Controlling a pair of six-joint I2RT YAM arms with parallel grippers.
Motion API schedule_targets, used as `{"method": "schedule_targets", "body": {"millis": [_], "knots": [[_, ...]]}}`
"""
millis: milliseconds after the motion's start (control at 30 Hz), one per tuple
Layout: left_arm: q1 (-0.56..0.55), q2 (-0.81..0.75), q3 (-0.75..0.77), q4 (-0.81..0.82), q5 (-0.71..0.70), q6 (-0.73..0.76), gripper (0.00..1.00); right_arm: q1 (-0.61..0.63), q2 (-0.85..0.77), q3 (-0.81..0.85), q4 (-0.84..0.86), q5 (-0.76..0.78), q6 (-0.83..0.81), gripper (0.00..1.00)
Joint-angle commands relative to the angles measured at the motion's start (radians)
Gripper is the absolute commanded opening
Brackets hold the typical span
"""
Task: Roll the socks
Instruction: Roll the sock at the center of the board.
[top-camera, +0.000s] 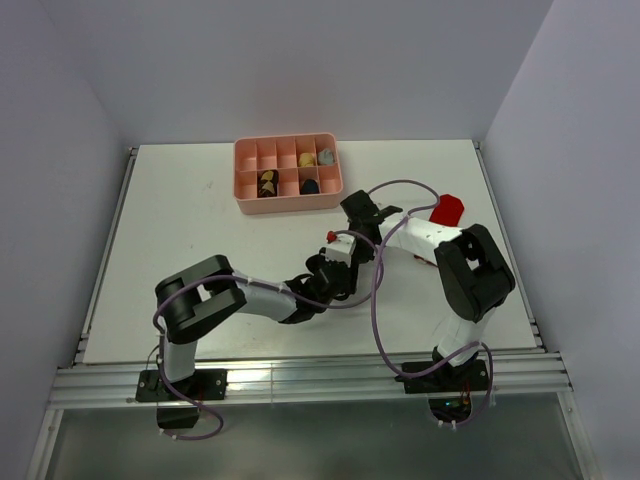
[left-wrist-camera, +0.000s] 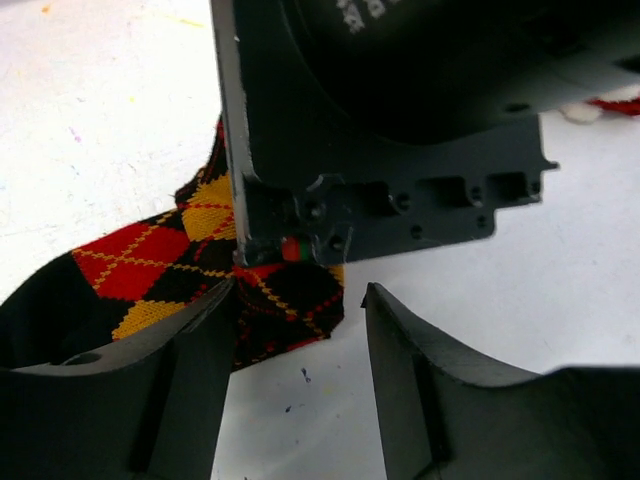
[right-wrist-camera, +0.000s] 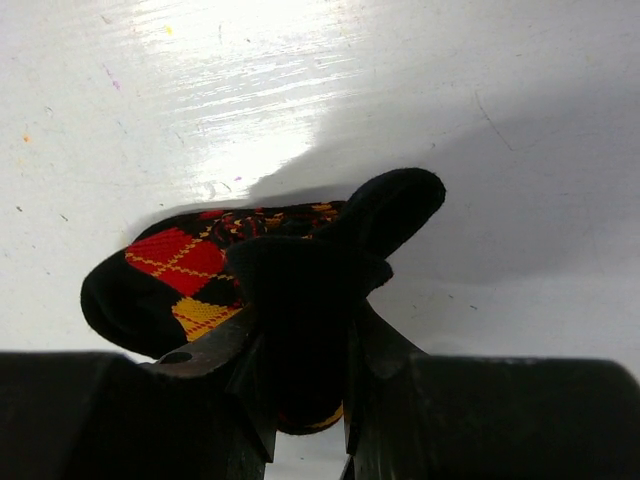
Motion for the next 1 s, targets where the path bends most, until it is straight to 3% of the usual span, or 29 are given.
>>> {"method": "schedule_targets", "body": {"millis": [0,133,167,267,333,533,667,767,967], "knots": [[-0.007,0.043,0.047,-0.088,0.005,-0.069,0.54,0.018,0.021,0.027,-0.034,-0.004,0.027,0.00],[-0.007,0.064,0.064,-0.137,0.001,-0.105,0.30,0.019,0.018,0.023,-0.022,-0.010,0.041,0.00],[-0.007,0.064,0.065,-0.146,-0.004,-0.112,0.16,0.019,0.015,0.021,-0.017,-0.015,0.046,0.00],[-0.007,0.056,0.047,-0.148,-0.002,-0.126,0.01,0.019,-0.004,0.011,-0.001,-0.022,0.058,0.03],[-0.007,0.045,0.033,-0.148,-0.002,-0.140,0.01,0.019,-0.018,0.004,0.007,-0.022,0.076,0.06],[0.004,-0.008,-0.067,-0.116,0.030,-0.195,0.01,0.015,-0.128,-0.025,0.075,-0.047,0.118,0.34],[0.024,-0.050,-0.136,-0.082,0.074,-0.264,0.01,-0.002,-0.192,-0.029,0.110,-0.071,0.127,0.47],[0.039,-0.073,-0.177,-0.059,0.102,-0.313,0.01,-0.011,-0.225,-0.037,0.142,-0.084,0.125,0.54],[0.088,-0.085,-0.248,0.007,0.192,-0.410,0.01,-0.033,-0.289,-0.107,0.231,-0.131,0.089,0.55]]}}
